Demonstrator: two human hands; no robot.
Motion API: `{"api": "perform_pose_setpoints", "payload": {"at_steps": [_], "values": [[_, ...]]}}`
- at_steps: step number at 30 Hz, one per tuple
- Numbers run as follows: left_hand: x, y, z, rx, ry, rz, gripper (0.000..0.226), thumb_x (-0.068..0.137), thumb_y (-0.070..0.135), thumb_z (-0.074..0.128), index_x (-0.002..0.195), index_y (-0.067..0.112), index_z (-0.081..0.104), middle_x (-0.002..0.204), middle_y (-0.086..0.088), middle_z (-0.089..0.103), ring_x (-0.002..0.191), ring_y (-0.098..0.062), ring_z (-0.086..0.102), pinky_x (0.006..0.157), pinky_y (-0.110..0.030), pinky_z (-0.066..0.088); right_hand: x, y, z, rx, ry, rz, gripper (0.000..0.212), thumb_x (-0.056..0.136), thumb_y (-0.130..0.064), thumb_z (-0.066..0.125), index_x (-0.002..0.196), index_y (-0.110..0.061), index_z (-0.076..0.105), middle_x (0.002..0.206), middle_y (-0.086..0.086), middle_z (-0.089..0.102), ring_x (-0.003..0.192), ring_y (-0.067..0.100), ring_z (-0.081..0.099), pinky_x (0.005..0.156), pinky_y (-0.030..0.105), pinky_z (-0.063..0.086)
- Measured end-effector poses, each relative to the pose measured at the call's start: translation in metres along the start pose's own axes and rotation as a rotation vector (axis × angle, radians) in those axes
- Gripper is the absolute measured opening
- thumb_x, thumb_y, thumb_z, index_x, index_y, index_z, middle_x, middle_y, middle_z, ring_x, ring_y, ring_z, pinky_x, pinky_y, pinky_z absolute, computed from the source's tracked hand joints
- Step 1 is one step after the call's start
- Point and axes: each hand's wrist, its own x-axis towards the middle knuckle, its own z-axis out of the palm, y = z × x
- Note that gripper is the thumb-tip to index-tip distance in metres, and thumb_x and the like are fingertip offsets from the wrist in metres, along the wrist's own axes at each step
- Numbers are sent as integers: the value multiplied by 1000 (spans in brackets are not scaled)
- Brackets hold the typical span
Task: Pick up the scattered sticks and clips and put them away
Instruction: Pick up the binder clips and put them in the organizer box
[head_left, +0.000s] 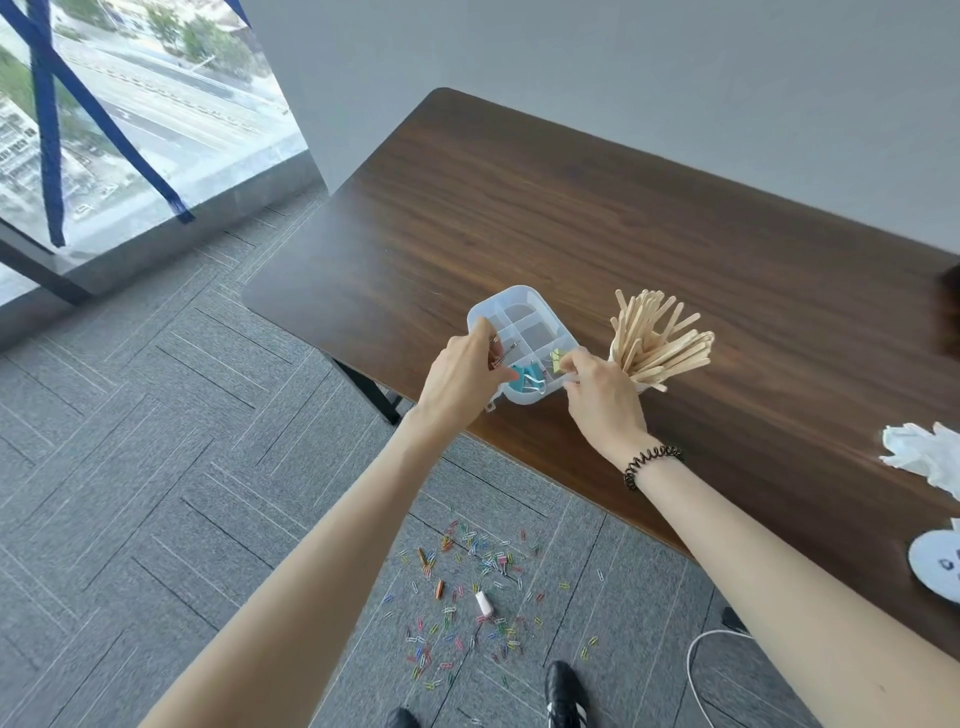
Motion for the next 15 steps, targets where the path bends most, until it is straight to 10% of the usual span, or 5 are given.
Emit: {"api": "perform_pose_setpoints", "payload": {"at_steps": [15], "values": [[47,33,37,172,-67,144,22,83,18,71,103,9,67,100,-9,64,82,-27,64,60,-33,48,-19,28,-6,168,85,-37,18,89,-4,55,105,-12,56,106,0,64,88,18,65,75,33,54]]}}
